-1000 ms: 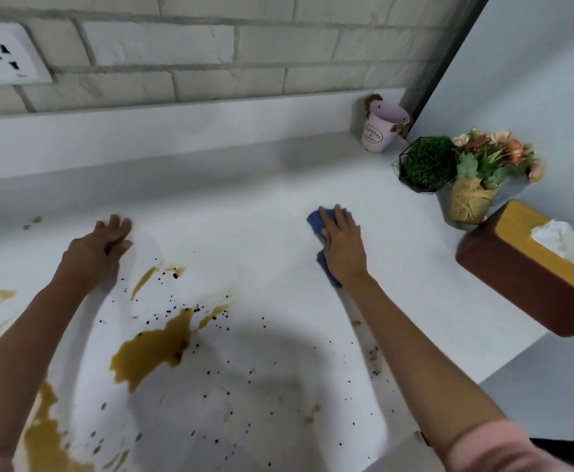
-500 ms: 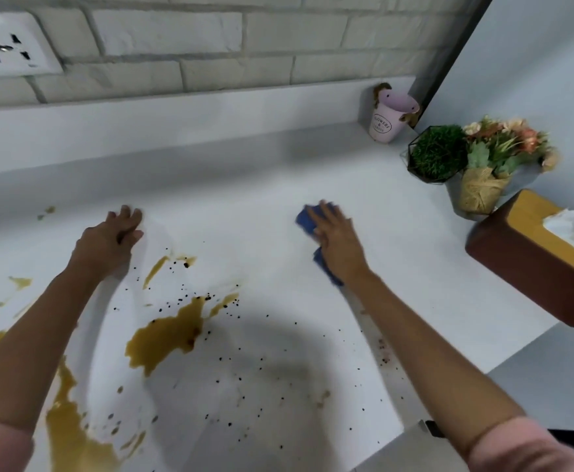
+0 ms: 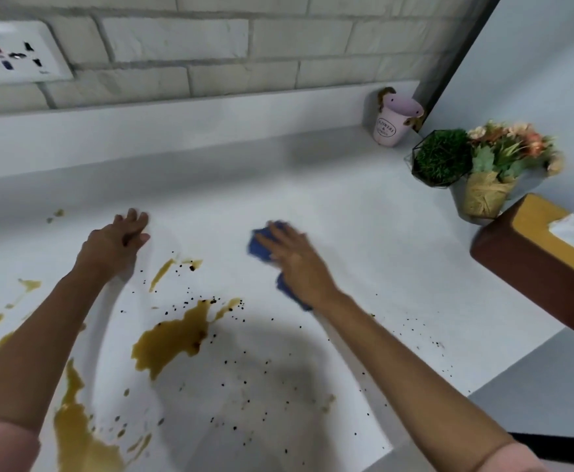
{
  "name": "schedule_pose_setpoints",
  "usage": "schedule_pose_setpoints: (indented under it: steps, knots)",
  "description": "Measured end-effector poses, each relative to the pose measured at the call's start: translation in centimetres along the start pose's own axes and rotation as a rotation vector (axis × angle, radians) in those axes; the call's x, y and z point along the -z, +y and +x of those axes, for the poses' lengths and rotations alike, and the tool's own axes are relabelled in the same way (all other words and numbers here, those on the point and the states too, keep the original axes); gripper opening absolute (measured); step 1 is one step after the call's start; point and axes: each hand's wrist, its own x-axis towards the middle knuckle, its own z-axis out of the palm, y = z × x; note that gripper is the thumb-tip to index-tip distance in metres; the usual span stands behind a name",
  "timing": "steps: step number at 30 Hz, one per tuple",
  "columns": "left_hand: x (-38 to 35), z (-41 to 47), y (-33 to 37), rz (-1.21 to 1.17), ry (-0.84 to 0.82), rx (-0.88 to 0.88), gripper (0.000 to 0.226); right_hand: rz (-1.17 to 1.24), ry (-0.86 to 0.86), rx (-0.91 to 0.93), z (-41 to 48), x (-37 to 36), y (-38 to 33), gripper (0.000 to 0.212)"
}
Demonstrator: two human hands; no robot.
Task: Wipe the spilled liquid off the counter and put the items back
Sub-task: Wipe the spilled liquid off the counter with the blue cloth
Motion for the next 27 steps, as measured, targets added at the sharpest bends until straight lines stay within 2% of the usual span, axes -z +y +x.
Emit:
schedule_pose_setpoints:
  steps: [3, 5, 7, 11, 14, 16, 18, 20, 22, 24, 27]
  knots:
    - [-0.2, 0.2, 0.0, 0.020, 0.007, -0.005, 0.046, -0.140, 0.041, -0.307, 0.6, 3.0, 6.0, 0.062]
    - [-0.3, 0.3, -0.1, 0.047, 0.005, 0.007, 0.045, -0.216, 0.030, -0.405, 3.1, 3.4, 6.5, 0.058]
    - [-0.5, 0.5, -0.1, 0.069, 0.009, 0.014, 0.045, -0.236, 0.003, -0.318, 5.4, 2.1, 3.9, 0.065]
    - [-0.5, 0.6, -0.3, 0.087, 0.005, 0.002, 0.045, -0.209, -0.079, 0.073, 6.3, -3.4, -4.7, 0.087]
    - [-0.4, 0.6, -0.4, 0.064, -0.001, 0.010, 0.046, -0.028, -0.051, 0.164, 3.4, -4.0, -6.7, 0.077]
    - [-0.5, 0.5, -0.4, 0.042, 0.003, 0.026, 0.046, 0.022, -0.021, 0.119, 2.0, -2.3, -4.3, 0.080]
    - [-0.5, 0.4, -0.4, 0.052, -0.001, 0.021, 0.046, 0.036, 0.057, -0.047, 1.7, -0.2, -0.4, 0.074]
    - [-0.3, 0.5, -0.2, 0.061, 0.001, 0.013, 0.045, -0.044, 0.061, -0.237, 2.5, 1.5, 3.3, 0.065]
    - [-0.3, 0.5, -0.1, 0.077, 0.007, 0.008, 0.045, -0.175, 0.012, -0.338, 3.9, 2.0, 4.6, 0.065]
    - [-0.4, 0.4, -0.1, 0.082, 0.010, 0.001, 0.044, -0.214, -0.001, -0.323, 5.1, 1.2, 3.1, 0.070]
    - [-0.4, 0.5, -0.3, 0.060, 0.015, 0.001, 0.044, -0.233, -0.041, -0.114, 5.4, -2.1, -2.2, 0.083]
